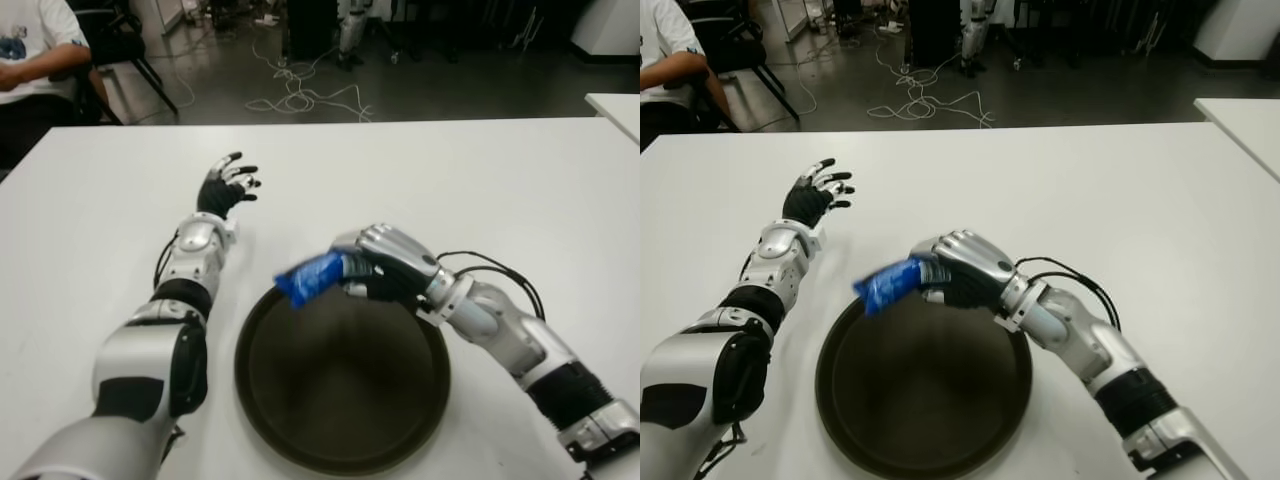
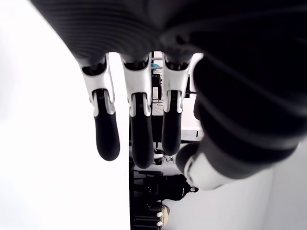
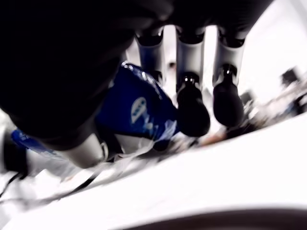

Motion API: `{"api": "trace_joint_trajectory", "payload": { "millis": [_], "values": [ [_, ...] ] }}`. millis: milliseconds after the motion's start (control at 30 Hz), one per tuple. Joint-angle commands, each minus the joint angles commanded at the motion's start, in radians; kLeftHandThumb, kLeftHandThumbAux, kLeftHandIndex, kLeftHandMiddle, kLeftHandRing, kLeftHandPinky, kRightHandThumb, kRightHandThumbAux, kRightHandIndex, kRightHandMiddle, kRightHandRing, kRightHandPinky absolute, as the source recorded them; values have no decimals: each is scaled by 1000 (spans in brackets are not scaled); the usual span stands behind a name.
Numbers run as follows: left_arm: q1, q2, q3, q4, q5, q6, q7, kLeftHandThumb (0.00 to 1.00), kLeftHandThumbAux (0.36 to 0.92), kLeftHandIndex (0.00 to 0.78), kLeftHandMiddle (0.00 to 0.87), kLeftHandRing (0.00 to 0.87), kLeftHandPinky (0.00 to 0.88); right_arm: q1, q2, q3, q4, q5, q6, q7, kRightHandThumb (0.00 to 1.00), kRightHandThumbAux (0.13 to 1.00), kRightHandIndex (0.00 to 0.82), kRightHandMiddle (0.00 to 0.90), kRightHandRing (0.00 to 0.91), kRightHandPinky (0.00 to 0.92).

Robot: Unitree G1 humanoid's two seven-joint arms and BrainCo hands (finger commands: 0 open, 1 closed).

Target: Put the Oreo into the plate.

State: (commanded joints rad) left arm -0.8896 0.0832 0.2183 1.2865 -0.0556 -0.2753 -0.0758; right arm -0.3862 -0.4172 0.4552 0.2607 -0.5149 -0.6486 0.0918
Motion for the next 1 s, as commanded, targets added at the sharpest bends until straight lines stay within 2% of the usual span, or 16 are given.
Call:
{"api": "trace_joint_trajectory", "payload": {
  "millis": [267,633,1000],
  "values": [
    [0,0,0,1,2,0,4,257,810,167,305,356,423,-6,1,-22,32,-22,-53,2,692,729,431,717,724,724],
    [1,1,0,2,2,-3,4,256,820,166,304,354,425,-11,7,-30,41,-55,-60,3,694,729,429,726,731,733],
    [0,-1,3,1,-2,-2,0,210,843,159,292,339,407,-4,15,-33,44,-74,-65,-5,692,731,427,710,720,724]
  ]
}}
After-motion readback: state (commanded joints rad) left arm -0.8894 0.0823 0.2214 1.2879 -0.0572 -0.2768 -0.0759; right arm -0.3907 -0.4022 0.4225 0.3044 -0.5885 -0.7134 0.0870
